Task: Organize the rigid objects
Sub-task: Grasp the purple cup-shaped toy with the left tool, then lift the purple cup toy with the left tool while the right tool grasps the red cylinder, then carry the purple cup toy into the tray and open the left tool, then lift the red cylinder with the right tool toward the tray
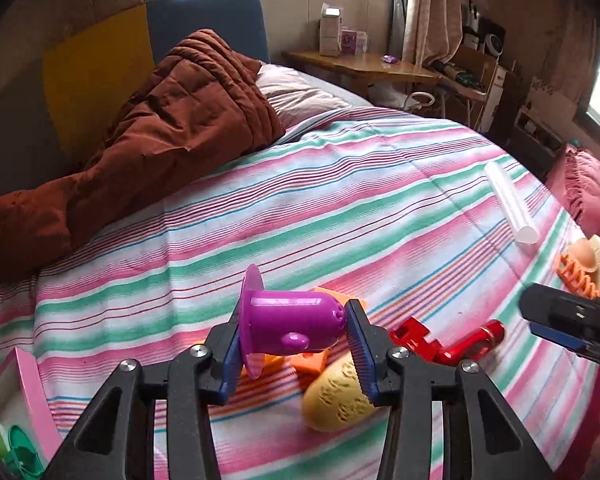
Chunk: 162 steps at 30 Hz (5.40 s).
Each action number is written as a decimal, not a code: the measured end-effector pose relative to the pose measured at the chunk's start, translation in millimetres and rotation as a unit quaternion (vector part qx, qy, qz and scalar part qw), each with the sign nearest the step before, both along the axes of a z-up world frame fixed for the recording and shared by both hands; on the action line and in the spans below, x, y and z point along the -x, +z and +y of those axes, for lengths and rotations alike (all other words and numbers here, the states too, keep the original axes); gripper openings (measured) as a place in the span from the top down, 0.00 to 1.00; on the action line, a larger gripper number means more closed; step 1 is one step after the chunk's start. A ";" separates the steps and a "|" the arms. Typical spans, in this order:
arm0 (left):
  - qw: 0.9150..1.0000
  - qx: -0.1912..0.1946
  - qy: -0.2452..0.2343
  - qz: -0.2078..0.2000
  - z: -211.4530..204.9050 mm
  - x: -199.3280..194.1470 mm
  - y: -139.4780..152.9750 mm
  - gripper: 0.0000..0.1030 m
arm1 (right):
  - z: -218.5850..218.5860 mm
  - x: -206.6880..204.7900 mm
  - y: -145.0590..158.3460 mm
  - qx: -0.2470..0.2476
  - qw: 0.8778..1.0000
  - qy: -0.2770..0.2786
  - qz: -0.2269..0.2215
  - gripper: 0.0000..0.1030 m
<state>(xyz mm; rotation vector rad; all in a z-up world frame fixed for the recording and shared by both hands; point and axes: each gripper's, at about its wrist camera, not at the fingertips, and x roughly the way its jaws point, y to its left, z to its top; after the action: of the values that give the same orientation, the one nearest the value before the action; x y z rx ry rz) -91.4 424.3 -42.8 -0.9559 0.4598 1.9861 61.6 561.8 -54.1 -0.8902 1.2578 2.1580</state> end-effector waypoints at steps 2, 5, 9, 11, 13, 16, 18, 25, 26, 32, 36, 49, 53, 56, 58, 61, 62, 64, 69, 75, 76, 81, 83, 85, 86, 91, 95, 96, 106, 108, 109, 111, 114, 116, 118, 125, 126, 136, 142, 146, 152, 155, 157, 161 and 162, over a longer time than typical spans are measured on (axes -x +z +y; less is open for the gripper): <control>1.000 -0.020 -0.004 -0.010 -18.3 -11.6 7.2 0.55 | -0.2 -0.7 -0.5 -0.003 1.000 -0.001 -0.003 0.28; 0.998 -0.049 -0.012 -0.040 -48.7 -32.8 8.9 0.55 | 1.3 -2.3 -3.3 0.002 1.000 -0.005 -0.005 0.28; 0.995 -0.066 -0.027 -0.064 -84.6 -65.3 -0.6 0.55 | 6.8 -7.4 -9.5 0.013 1.000 -0.020 -0.011 0.28; 0.994 -0.067 -0.028 -0.078 -100.7 -78.5 -8.2 0.55 | 9.1 -9.9 -11.4 0.017 0.999 -0.027 -0.011 0.28; 0.994 -0.062 -0.025 -0.082 -115.2 -89.9 -16.4 0.55 | 8.9 -10.1 -10.8 0.012 0.999 -0.029 -0.014 0.28; 0.994 -0.047 -0.012 -0.096 -133.3 -99.9 -33.0 0.55 | 6.0 -6.9 -10.0 0.010 1.000 -0.019 -0.009 0.28; 0.994 -0.051 -0.005 -0.095 -144.1 -105.4 -39.5 0.55 | 2.6 -3.4 -9.1 0.006 1.000 -0.008 -0.010 0.28; 0.997 -0.047 -0.010 -0.062 -149.4 -118.0 -42.0 0.55 | -3.7 -0.2 -4.5 0.001 1.000 0.013 0.006 0.28; 0.997 -0.047 -0.008 -0.062 -148.7 -118.2 -42.0 0.55 | -0.8 -4.5 -4.2 0.003 1.000 0.002 0.010 0.28; 0.998 -0.032 -0.008 -0.055 -142.2 -117.0 -43.0 0.55 | 17.6 -16.9 -18.1 0.040 0.998 -0.039 0.003 0.28; 0.997 -0.042 -0.003 -0.064 -145.5 -115.2 -43.3 0.55 | 14.2 -2.9 -20.5 0.022 0.999 -0.018 -0.014 0.28; 0.995 -0.055 -0.004 -0.084 -154.3 -113.5 -42.6 0.55 | -8.4 41.3 -33.2 -0.067 0.986 0.094 -0.117 0.24; 0.994 -0.059 -0.003 -0.091 -156.1 -112.7 -42.7 0.55 | -21.1 52.3 -33.6 -0.115 0.973 0.127 -0.153 0.24; 0.994 -0.060 -0.003 -0.092 -155.9 -112.6 -42.4 0.55 | -26.8 58.2 -37.9 -0.135 0.962 0.153 -0.179 0.24; 0.994 -0.059 -0.003 -0.093 -156.0 -112.0 -41.7 0.55 | -29.7 59.6 -41.5 -0.153 0.952 0.166 -0.208 0.26; 0.993 -0.061 0.000 -0.097 -156.6 -110.6 -42.0 0.55 | -30.7 53.2 -43.0 -0.161 0.943 0.180 -0.229 0.26; 0.993 -0.062 0.000 -0.098 -156.8 -110.5 -42.2 0.55 | -28.3 50.7 -42.5 -0.157 0.944 0.178 -0.227 0.26; 0.994 -0.060 -0.002 -0.095 -156.2 -111.1 -42.1 0.55 | -25.2 48.5 -43.0 -0.151 0.945 0.185 -0.225 0.26; 0.994 -0.061 -0.004 -0.090 -155.7 -112.0 -43.7 0.55 | -26.3 51.3 -43.0 -0.166 0.941 0.185 -0.230 0.26; 0.994 -0.060 0.005 -0.093 -156.8 -111.2 -40.6 0.55 | -32.4 54.4 -45.5 -0.193 0.931 0.187 -0.247 0.27; 0.994 -0.059 0.011 -0.094 -157.8 -110.7 -38.9 0.55 | -33.2 54.6 -45.3 -0.196 0.930 0.187 -0.248 0.27; 0.994 -0.055 0.034 -0.090 -166.4 -107.1 -26.5 0.56 | -31.6 55.5 -46.1 -0.183 0.937 0.176 -0.242 0.26; 0.995 -0.056 0.040 -0.078 -170.2 -108.1 -18.4 0.56 | -32.6 57.3 -46.3 -0.184 0.937 0.175 -0.241 0.26; 0.995 -0.055 0.046 -0.066 -173.9 -109.5 -9.2 0.56 | -33.1 57.0 -46.1 -0.186 0.937 0.175 -0.239 0.26; 0.995 -0.055 0.048 -0.061 -176.4 -110.0 -5.0 0.56 | -33.4 57.4 -46.1 -0.188 0.937 0.175 -0.239 0.26; 0.996 -0.057 0.059 -0.033 -188.8 -114.0 17.7 0.56 | -36.9 58.0 -47.2 -0.202 0.933 0.176 -0.239 0.27; 0.995 -0.064 0.070 -0.028 -201.1 -112.8 28.4 0.56 | -39.5 59.1 -46.8 -0.207 0.932 0.175 -0.239 0.27; 0.995 -0.065 0.073 -0.027 -204.2 -113.2 29.2 0.56 | -40.0 59.2 -46.8 -0.208 0.932 0.175 -0.239 0.27; 0.989 -0.083 0.109 -0.047 -246.3 -102.6 32.5 0.56 | -45.5 59.2 -45.9 -0.223 0.929 0.177 -0.238 0.27; 0.987 -0.091 0.123 -0.059 -261.0 -96.3 32.1 0.56 | -47.3 58.6 -45.4 -0.224 0.928 0.177 -0.238 0.27; 0.985 -0.094 0.132 -0.065 -269.5 -92.3 31.2 0.56 | -47.6 58.4 -45.3 -0.224 0.928 0.177 -0.238 0.27; 0.980 -0.100 0.154 -0.076 -287.4 -83.7 29.9 0.56 | -48.9 58.1 -45.0 -0.226 0.928 0.178 -0.238 0.27; 0.973 -0.105 0.188 -0.083 -313.9 -70.4 28.1 0.56 | -45.7 60.8 -47.0 -0.227 0.927 0.179 -0.238 0.27; 0.968 -0.105 0.209 -0.088 -327.9 -58.6 27.2 0.56 | -46.4 61.3 -47.0 -0.227 0.927 0.179 -0.238 0.27; 0.962 -0.114 0.225 -0.104 -337.4 -43.1 27.1 0.56 | -45.0 63.2 -48.1 -0.228 0.927 0.181 -0.238 0.27; 0.957 -0.131 0.230 -0.116 -324.6 11.3 38.4 0.56 | -46.4 63.7 -47.9 -0.225 0.927 0.185 -0.236 0.27; 0.959 -0.126 0.227 -0.115 -317.9 18.8 38.1 0.56 | -45.4 64.4 -48.2 -0.225 0.927 0.185 -0.236 0.27; 0.959 -0.110 0.206 -0.161 -272.5 83.7 11.7 0.55 | -52.2 63.2 -45.5 -0.226 0.926 0.189 -0.235 0.27; 0.955 -0.094 0.218 -0.177 -263.0 103.0 -4.3 0.54 | -53.0 64.7 -45.5 -0.227 0.925 0.191 -0.237 0.27; 0.951 -0.105 0.235 -0.173 -269.2 105.9 -2.5 0.42 | -53.3 64.7 -45.4 -0.228 0.925 0.191 -0.237 0.27; 0.956 -0.116 0.236 -0.133 -284.4 86.8 22.4 0.42 | -54.1 66.0 -45.3 -0.229 0.925 0.192 -0.236 0.27; 0.963 -0.089 0.238 -0.091 -288.0 62.5 34.0 0.42 | -53.1 66.9 -46.0 -0.229 0.925 0.192 -0.236 0.27; 0.965 -0.082 0.241 -0.065 -293.1 41.8 40.7 0.37 | -53.2 67.2 -46.1 -0.231 0.924 0.192 -0.236 0.27; 0.967 -0.063 0.246 -0.029 -302.8 0.2 43.7 0.33 | -52.6 66.8 -46.5 -0.231 0.924 0.191 -0.236 0.27; 0.966 -0.060 0.249 -0.024 -305.8 -8.7 43.3 0.33 | -53.1 66.2 -46.4 -0.232 0.924 0.191 -0.236 0.27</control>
<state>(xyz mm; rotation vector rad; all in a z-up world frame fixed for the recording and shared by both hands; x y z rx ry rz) -82.7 118.5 0.5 -1.1181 0.0667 2.3981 -4.6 508.8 -100.5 -1.4069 0.3343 2.1851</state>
